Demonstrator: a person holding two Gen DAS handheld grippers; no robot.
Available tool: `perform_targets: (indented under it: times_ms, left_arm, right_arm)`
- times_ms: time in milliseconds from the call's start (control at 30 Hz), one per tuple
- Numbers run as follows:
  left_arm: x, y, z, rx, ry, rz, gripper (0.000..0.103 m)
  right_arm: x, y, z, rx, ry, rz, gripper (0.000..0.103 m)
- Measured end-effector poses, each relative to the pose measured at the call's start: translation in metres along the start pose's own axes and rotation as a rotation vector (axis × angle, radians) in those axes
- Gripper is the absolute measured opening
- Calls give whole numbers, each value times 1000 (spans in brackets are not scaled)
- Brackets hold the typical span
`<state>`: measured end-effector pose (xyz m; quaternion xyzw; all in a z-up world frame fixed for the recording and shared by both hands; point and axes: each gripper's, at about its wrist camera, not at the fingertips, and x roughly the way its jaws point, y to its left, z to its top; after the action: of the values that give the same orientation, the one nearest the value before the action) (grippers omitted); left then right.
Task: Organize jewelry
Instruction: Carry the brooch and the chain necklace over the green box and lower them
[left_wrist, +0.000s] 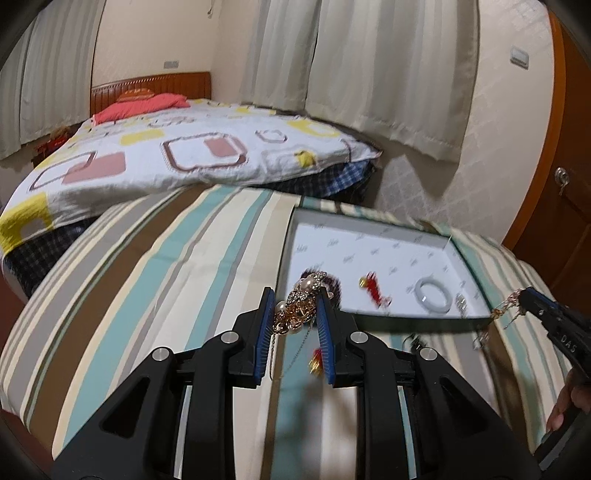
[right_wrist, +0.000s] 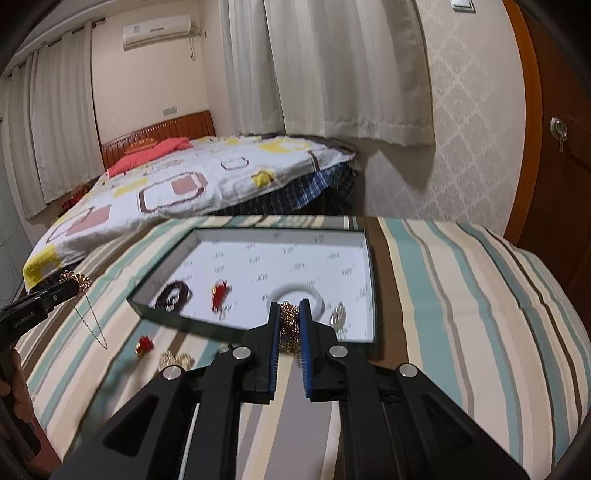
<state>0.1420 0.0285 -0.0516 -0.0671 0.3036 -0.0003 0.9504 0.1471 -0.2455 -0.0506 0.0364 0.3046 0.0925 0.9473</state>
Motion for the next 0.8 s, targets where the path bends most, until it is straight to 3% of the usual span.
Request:
perform_targets:
  times_ms: [433,600,800]
  left_arm:
    - [27,-35,69,30,-147,-71,23]
    - [62,-47,86,39,-150,-74,23]
    - [112,-51,88,41,-97,-54,22]
  right_arm:
    - [23,-5,49,-26,-125,-1,11]
    - [44,-11,62,-27,-143,-11,11]
    - [81,-26,65,-11,-115,-34,11]
